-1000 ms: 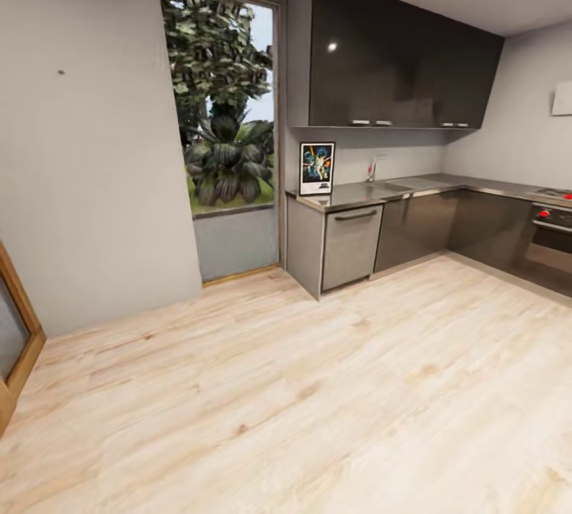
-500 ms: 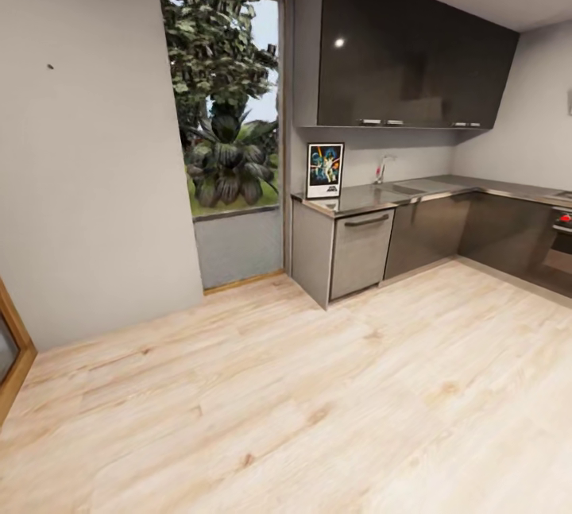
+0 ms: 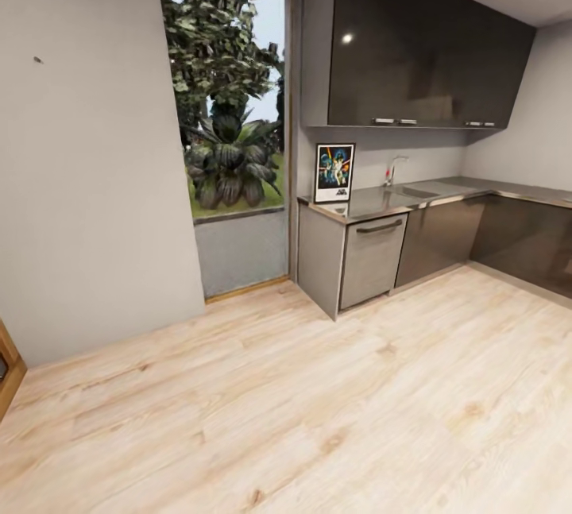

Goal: Pick up the poster from the kitchen countertop and hang it on one of the wall nails in the kitchen.

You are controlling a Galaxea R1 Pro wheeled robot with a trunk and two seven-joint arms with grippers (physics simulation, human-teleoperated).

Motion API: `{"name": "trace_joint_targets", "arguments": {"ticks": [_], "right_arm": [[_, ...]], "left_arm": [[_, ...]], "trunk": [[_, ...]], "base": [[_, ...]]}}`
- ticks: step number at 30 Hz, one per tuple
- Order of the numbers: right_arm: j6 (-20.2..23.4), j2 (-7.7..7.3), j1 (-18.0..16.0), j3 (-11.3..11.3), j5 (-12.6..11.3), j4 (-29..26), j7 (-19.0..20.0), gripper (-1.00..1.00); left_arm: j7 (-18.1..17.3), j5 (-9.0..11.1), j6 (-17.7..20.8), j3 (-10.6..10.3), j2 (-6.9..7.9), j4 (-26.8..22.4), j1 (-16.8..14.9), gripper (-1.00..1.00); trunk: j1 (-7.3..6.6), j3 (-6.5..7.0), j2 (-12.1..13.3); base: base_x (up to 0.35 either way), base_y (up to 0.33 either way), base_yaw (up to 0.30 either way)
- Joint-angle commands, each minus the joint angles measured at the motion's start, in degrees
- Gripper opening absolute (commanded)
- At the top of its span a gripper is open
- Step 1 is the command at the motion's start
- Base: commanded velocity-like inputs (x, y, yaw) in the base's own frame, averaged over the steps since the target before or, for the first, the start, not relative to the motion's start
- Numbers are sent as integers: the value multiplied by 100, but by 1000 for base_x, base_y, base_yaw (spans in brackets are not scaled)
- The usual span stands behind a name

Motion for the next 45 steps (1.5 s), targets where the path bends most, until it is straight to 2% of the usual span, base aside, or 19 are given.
{"name": "trace_joint_targets", "arguments": {"ticks": [1, 45], "right_arm": [[-19, 0, -3, 0, 5, 4, -2, 100], [-136, 0, -3, -21, -12, 4, -2, 100]], "left_arm": [[2, -2, -12, 2, 0, -4, 1, 100], [1, -1, -20, 81, 7, -4, 1, 100]], "trunk": [[4, -5, -2], [4, -5, -2]], "base": [[335, 151, 0], [335, 151, 0]]}}
